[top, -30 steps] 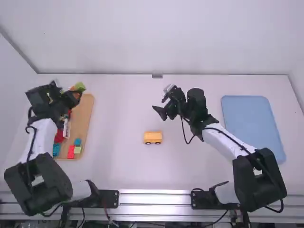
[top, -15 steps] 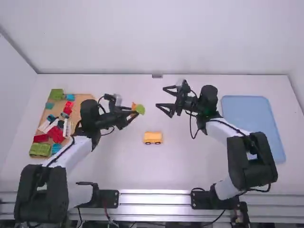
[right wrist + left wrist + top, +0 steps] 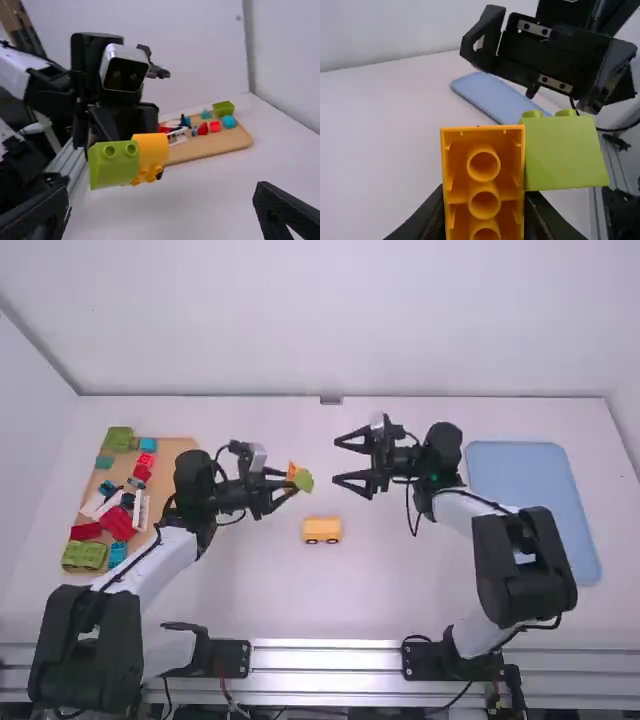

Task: Assemble lego blocks to make yellow taxi

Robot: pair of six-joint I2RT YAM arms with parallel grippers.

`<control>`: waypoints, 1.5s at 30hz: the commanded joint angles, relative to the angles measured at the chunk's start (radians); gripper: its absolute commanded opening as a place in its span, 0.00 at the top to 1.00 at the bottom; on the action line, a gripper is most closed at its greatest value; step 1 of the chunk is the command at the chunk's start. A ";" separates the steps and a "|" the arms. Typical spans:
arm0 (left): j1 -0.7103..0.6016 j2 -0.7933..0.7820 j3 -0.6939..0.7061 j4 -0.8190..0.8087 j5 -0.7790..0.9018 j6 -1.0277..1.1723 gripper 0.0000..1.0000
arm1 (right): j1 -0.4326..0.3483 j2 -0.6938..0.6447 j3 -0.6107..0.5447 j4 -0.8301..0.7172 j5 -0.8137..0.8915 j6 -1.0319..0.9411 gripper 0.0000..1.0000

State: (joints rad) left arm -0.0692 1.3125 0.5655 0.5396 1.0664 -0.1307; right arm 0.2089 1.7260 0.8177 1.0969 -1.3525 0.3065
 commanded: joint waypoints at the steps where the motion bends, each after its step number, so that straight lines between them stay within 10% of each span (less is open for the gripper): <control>1: -0.003 -0.020 -0.004 0.003 0.052 0.036 0.81 | 0.003 0.001 -0.006 -0.002 -0.042 0.034 0.02; 11: 0.014 -0.020 -0.004 -0.019 -0.081 0.065 0.81 | 0.015 0.001 -0.006 -0.005 -0.061 0.027 0.02; 19: 0.071 -0.021 0.048 -0.199 -0.534 -0.011 0.81 | -0.015 0.001 -0.006 -0.005 -0.065 0.026 0.02; 31: 0.379 0.049 0.301 -0.556 -0.798 -0.043 0.83 | -0.020 0.001 -0.006 -0.005 -0.064 0.026 0.02; 45: 0.579 0.504 0.834 -0.978 -0.982 -0.169 0.85 | -0.032 0.001 -0.006 -0.005 -0.061 0.003 0.02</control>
State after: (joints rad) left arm 0.5056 1.7599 1.3300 -0.4175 0.1410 -0.2596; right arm 0.1783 1.7260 0.8177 1.0885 -1.4090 0.3134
